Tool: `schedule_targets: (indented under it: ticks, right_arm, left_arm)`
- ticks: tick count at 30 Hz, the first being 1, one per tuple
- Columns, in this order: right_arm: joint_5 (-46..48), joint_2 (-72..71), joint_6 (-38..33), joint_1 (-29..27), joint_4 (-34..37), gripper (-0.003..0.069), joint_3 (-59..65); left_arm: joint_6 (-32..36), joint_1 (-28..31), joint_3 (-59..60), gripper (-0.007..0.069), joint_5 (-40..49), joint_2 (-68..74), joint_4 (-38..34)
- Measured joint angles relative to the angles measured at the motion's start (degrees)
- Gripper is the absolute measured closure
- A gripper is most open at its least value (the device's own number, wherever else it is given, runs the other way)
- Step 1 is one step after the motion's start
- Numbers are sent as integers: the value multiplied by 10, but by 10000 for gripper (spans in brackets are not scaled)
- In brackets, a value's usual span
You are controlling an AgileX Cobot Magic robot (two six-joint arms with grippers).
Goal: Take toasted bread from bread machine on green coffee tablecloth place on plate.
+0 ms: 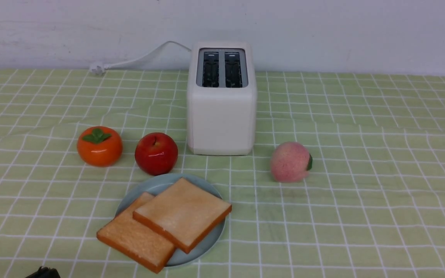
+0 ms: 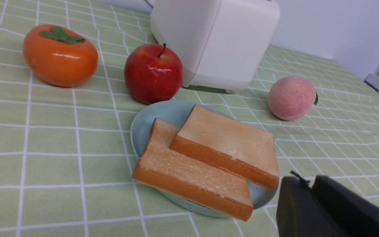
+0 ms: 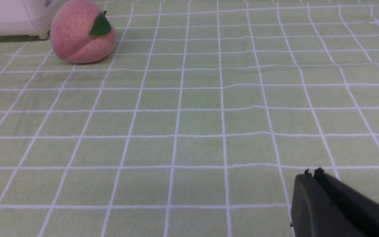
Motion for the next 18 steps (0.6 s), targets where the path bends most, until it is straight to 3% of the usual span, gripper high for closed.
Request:
schedule_targets:
  ticks: [18]
  right_arm:
    - [0, 0, 0, 0, 0, 658, 0]
  left_arm:
    - [0, 0, 0, 554, -17, 0, -29]
